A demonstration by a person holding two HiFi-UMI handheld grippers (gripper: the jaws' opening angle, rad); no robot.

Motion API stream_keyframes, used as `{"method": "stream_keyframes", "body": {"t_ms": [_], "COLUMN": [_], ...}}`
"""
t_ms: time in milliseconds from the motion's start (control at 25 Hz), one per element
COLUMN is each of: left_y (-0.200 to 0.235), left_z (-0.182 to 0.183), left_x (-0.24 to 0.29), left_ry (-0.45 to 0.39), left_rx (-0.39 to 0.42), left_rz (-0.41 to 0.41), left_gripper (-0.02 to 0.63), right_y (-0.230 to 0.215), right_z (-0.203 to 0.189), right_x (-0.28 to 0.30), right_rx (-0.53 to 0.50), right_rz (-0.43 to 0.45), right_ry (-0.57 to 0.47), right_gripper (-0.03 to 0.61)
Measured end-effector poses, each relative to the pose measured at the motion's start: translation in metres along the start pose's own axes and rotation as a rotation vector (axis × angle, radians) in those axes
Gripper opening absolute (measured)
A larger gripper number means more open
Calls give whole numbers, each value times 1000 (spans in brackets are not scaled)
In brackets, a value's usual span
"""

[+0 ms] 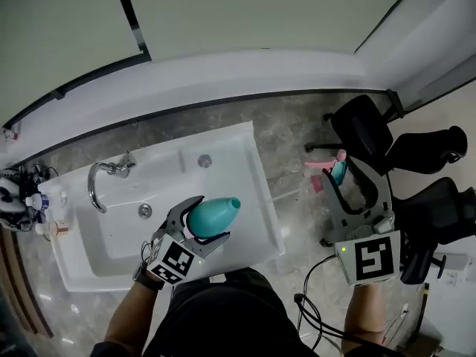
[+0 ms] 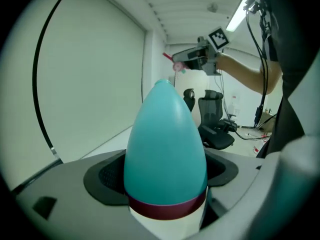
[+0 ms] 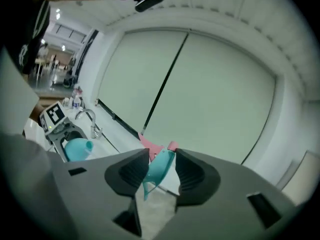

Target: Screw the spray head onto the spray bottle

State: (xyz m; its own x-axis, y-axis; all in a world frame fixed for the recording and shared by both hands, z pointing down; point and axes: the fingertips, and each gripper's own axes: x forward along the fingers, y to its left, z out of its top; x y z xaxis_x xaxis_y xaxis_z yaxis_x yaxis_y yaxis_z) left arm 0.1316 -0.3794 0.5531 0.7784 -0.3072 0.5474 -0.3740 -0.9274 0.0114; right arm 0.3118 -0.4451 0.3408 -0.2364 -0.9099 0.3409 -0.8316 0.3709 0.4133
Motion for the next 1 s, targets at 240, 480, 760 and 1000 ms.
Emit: {"method": "stream_keyframes", "body": {"t_ms": [240,480,760,1000], "left_y": [-11,-19,-19,-15], "left_z": [39,51,67,75], "left_x": [-30,-56,-75,-87], "left_ry": [-85,-129,-168,-183], "left_rx": [48,46,53,36], "left_rz": [41,87,150,185], "left_gripper": [426,426,426,426], "right_y": [20,85,158,168], "right_z": [83,96,120,134], "right_x": [-30,-43,-35,-38], "right_rx": [-214,-411,-500,-592], "right_rz": [-70,8,89,52], "right_ry": [-119,-29,-123,-172], "right_gripper": [155,155,155,155]}}
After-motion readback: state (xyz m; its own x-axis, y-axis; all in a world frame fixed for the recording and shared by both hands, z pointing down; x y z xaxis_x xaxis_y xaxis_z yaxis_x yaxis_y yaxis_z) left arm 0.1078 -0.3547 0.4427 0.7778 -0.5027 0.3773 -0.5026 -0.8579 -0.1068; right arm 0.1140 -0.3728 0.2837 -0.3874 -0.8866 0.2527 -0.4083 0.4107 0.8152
